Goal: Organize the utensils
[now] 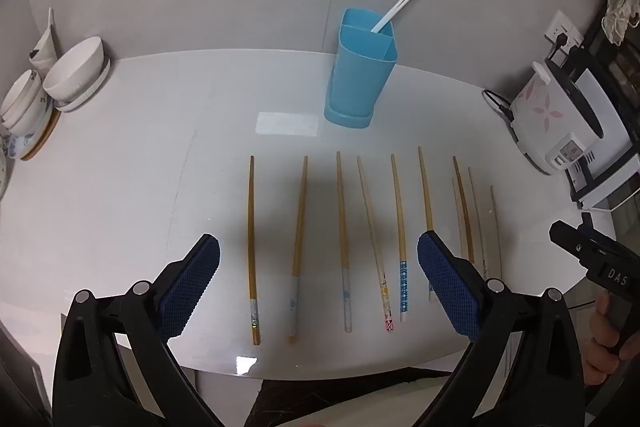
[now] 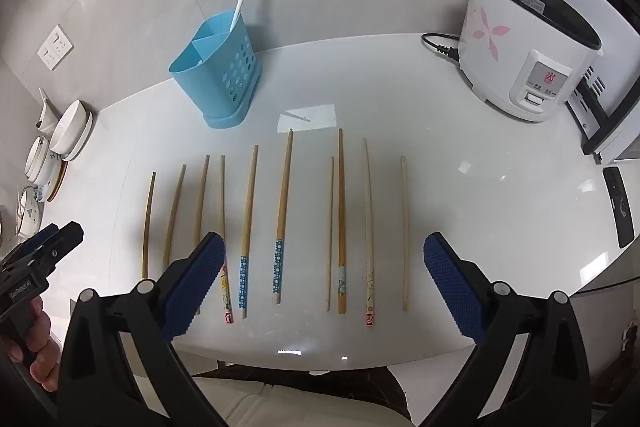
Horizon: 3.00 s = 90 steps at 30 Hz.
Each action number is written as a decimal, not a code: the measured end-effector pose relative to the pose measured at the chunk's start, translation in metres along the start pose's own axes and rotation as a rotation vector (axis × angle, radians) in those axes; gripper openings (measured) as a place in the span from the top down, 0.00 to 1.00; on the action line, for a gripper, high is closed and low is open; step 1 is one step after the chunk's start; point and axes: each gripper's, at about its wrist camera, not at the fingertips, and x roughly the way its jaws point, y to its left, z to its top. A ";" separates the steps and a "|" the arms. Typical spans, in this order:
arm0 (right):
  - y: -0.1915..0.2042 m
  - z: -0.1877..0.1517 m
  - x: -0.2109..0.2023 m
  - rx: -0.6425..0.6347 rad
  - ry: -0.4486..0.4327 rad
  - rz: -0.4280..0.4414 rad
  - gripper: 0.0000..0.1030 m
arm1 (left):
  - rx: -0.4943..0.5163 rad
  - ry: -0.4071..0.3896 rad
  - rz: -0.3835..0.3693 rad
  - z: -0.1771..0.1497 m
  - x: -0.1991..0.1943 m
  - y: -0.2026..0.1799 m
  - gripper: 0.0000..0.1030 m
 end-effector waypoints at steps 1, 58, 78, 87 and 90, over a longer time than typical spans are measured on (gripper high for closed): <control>0.000 0.000 0.001 -0.001 0.003 -0.005 0.07 | 0.000 0.012 -0.001 0.001 0.001 -0.002 0.06; -0.005 0.011 0.000 0.004 -0.011 -0.007 0.07 | -0.002 0.040 -0.013 0.004 0.012 -0.009 0.06; -0.009 0.013 0.002 0.007 -0.010 -0.019 0.07 | 0.005 0.043 0.000 0.007 0.013 -0.010 0.06; -0.008 0.014 0.003 0.007 -0.008 -0.023 0.07 | 0.009 0.047 -0.005 0.008 0.018 -0.011 0.07; -0.007 0.015 0.003 0.006 -0.008 -0.022 0.07 | 0.009 0.048 -0.006 0.008 0.019 -0.010 0.08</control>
